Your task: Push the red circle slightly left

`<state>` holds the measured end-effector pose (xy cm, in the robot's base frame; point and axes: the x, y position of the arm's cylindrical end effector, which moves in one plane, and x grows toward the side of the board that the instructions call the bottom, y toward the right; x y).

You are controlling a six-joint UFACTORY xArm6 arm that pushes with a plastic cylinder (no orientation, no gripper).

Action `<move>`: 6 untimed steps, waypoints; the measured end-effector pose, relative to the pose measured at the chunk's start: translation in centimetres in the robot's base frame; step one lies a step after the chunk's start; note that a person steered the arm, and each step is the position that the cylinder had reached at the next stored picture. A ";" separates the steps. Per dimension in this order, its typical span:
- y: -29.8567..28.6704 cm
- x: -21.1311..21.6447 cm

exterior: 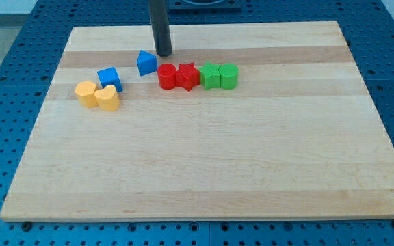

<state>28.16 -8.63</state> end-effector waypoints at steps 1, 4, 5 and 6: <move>-1.6 2.0; -5.2 6.2; -4.0 4.8; 0.0 2.9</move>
